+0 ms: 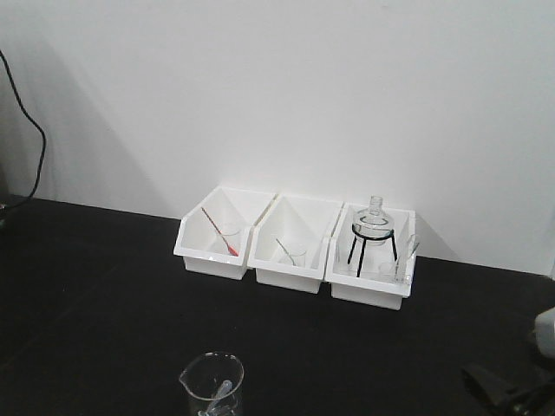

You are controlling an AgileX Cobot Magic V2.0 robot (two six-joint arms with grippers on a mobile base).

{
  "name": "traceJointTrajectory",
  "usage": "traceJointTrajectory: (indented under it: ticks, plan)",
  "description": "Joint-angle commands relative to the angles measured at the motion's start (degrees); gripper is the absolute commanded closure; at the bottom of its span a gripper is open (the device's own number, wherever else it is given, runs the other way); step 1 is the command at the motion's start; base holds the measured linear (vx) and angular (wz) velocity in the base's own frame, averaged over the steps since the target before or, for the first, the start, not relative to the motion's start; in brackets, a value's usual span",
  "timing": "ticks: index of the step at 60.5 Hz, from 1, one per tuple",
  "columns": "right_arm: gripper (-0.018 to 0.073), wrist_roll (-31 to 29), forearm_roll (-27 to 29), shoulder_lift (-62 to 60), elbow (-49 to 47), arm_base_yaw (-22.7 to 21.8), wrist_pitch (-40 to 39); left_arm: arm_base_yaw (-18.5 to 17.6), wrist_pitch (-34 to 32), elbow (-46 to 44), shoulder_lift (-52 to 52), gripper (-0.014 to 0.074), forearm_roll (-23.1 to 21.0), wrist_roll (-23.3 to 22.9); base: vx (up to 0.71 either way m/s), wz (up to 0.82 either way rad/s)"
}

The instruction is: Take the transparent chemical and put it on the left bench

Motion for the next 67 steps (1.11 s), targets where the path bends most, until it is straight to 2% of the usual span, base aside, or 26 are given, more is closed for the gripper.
traceJointTrajectory:
  ticks: [1,6,17,22,27,33,38,43,52,67]
  plan:
    - [0.0120,-1.90,1.01,-4.77,-1.81,-1.35,1.28,-0.10,-4.49,0.93,-1.10,0.0600,-0.04,-0.45,0.00,0.00]
    - [0.0183,-6.45,7.53,-10.61,-1.75,-7.10,2.55,-0.10,-4.49,0.93,-1.10,0.0600,-0.04,-0.45,0.00,0.00]
    - [0.0368,-21.82,12.85,-24.49,5.41,-23.86,-5.55,-0.10,-4.49,0.93,-1.10,0.0600,-0.04,-0.45,0.00,0.00]
    - [0.0461,-28.79,19.33,-30.38,11.57,-28.84,-8.45,-0.10,-4.49,0.93,-1.10,0.0600,-0.04,-0.45,0.00,0.00]
    - [0.0554,-34.71,29.47,-36.02,18.31,-32.49,-11.06,-0.10,-4.49,0.93,-1.10,0.0600,-0.04,-0.45,0.00,0.00]
    - [0.0570,-37.24,37.31,-41.42,27.85,-34.08,-14.54,-0.10,-4.49,0.93,-1.10,0.0600,-0.04,-0.45,0.00,0.00]
    - [0.0569,-37.30,38.22,-45.07,34.00,-33.91,-18.60,-0.10,-4.49,0.93,-1.10,0.0600,-0.04,-0.45,0.00,0.00]
    - [0.0567,-37.59,36.91,-48.64,41.73,-34.07,-28.05,-0.10,-4.49,0.93,-1.10,0.0600,-0.04,-0.45,0.00,0.00]
    - [0.0567,-37.77,35.87,-48.35,41.49,-36.21,-30.78,-0.10,-4.49,0.93,-1.10,0.0600,-0.04,-0.45,0.00,0.00]
    - [0.0567,-37.77,35.94,-48.23,41.49,-36.02,-31.02,-0.10,-4.49,0.93,-1.10,0.0600,-0.04,-0.45,0.00,0.00]
